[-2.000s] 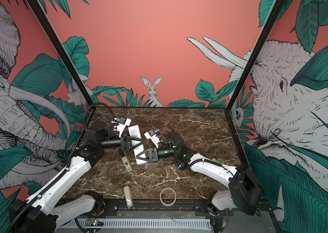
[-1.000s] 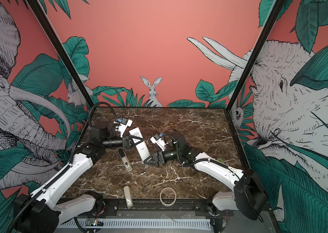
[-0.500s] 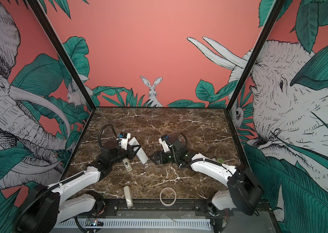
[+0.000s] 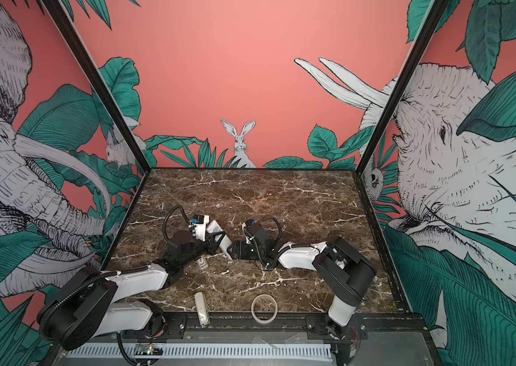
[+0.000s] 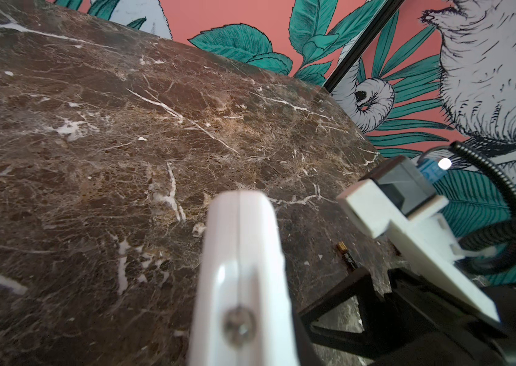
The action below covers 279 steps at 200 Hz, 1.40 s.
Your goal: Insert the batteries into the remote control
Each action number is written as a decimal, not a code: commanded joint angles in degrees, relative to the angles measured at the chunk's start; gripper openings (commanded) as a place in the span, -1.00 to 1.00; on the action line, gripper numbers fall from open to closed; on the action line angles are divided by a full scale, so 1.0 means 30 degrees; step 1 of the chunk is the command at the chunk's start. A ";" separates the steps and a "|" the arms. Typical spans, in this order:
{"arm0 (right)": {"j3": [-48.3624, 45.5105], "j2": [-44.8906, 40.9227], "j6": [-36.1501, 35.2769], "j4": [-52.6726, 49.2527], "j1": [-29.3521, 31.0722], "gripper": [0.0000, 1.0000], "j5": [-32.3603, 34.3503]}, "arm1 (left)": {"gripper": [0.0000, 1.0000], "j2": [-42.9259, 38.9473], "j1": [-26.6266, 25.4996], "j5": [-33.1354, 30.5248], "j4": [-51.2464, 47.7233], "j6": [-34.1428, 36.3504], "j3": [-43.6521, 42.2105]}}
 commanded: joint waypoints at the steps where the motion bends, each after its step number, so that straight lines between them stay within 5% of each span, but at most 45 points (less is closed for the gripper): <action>1: -0.0742 0.0186 0.2406 0.2971 0.0180 0.44 0.1433 | -1.00 -0.0199 -0.0203 -0.1403 0.1188 -0.0344 -0.0609; 51: -0.0475 0.1452 0.3607 0.5423 0.0262 0.28 0.0881 | -1.00 -0.0942 -0.0266 -0.2515 0.0162 -0.0700 -0.1444; 161: -0.0318 0.2928 0.5123 0.9403 0.0590 0.26 0.0466 | -1.00 -0.1646 -0.0258 -0.3103 -0.0879 -0.0600 -0.2047; 279: 0.1476 0.4822 0.5615 0.8040 0.1029 0.27 0.0338 | -1.00 -0.3744 -0.0269 -0.3487 -0.2027 -0.0575 -0.2894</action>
